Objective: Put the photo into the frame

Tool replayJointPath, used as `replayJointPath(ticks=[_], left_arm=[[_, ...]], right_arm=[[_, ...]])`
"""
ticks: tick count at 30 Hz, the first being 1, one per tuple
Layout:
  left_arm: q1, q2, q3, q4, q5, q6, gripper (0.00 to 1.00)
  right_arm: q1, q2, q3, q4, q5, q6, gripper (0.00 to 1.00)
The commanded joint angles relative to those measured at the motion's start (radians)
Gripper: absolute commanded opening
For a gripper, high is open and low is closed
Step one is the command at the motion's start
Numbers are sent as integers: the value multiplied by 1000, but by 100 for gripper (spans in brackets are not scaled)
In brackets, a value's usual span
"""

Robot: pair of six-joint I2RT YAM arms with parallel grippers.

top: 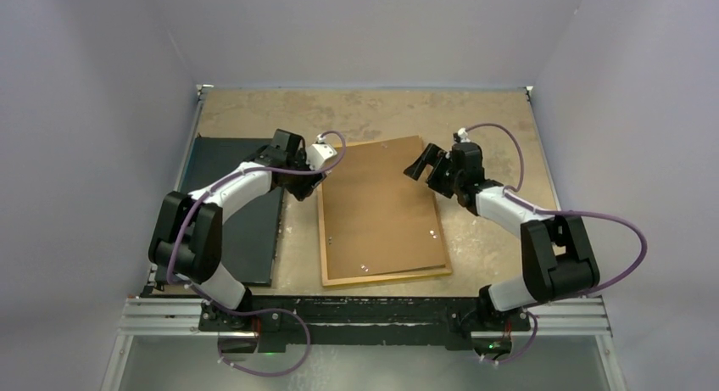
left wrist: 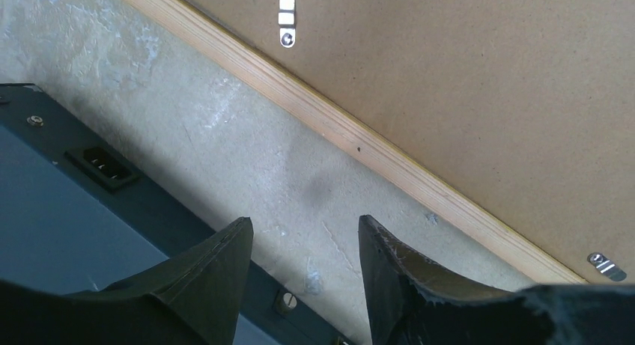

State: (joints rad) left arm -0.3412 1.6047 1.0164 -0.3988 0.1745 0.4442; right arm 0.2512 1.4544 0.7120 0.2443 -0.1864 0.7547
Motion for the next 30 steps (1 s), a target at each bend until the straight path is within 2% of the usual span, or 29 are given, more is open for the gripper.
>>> replayJointPath(ticks=[1,6,13,20,26,30], left_arm=[[6,-16,-15,58,21,-15,53],[7,-28,-36,64,12,3,53],[10,-15,-53,78,10,4,53],[11,5,-89,115,24,-8,52],[7,20,-135,213,57,-36,52],[7,52,-128,238,101,-67,52]], right_arm=[[8,-1,91,-118,90,-121,99],[10,-14,142,-190,148,-197,99],[10,-20,158,-235,185,-222,99],[8,-63,116,-274,171,-165,99],[-4,-98,118,-320,199,1,99],[-5,-73,160,-337,138,-96,99]])
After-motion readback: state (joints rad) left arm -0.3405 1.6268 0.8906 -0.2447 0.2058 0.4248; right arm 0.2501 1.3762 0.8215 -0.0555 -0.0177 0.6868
